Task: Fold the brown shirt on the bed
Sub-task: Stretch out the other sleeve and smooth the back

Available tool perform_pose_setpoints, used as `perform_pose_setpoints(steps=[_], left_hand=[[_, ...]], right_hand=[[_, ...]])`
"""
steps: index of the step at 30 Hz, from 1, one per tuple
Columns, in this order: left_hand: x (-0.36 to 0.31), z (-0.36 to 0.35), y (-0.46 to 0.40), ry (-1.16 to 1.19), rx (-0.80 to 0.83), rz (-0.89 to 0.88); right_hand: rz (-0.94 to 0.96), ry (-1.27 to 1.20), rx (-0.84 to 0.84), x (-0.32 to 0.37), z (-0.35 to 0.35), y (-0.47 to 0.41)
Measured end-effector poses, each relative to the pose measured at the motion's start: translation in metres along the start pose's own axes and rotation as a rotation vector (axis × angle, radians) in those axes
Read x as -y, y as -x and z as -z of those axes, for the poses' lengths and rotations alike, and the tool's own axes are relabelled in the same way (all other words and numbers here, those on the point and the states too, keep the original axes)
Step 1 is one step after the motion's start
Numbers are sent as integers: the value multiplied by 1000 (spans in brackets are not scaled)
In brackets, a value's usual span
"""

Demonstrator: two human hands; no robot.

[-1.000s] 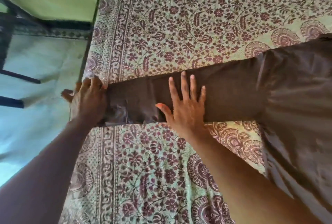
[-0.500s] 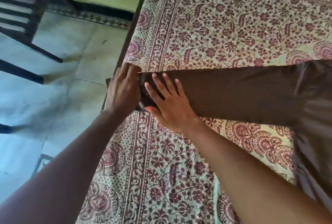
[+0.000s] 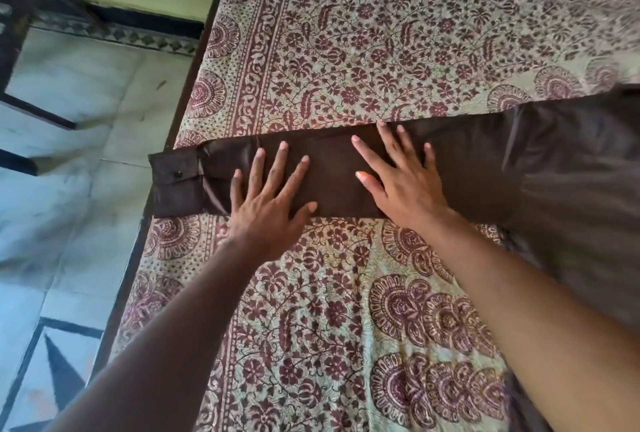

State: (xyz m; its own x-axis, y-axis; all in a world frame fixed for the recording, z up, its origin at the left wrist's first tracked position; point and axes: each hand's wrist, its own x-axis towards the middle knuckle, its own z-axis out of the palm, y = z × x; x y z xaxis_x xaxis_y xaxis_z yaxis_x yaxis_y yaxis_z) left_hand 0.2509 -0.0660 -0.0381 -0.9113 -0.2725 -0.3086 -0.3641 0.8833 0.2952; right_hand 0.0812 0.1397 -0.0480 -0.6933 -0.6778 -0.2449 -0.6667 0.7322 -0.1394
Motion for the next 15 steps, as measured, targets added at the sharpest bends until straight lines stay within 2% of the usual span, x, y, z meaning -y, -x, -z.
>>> perform_pose_setpoints(steps=[4,5,7,9,10,12,15], left_hand=[[-27,11,-8,0,54,195],[-45,15,-11,-18,19,255],[-87,21,-19,-50,-42,286],[-138,18,-31,15,-61,97],[-163,13,-38,74,-49,-29],[-206,-4,-55,154,29,-206],[-247,-30,-77,160,194,-217]], right_hand=[[-368,-67,16,-71,7,22],[-393,-94,17,-80,11,24],[-284,-60,-40,-90,17,29],[-145,-1,-119,-101,20,39],[-137,2,-148,-110,18,45],[-249,-58,-178,-132,12,57],[-393,-78,-128,-183,-1,83]])
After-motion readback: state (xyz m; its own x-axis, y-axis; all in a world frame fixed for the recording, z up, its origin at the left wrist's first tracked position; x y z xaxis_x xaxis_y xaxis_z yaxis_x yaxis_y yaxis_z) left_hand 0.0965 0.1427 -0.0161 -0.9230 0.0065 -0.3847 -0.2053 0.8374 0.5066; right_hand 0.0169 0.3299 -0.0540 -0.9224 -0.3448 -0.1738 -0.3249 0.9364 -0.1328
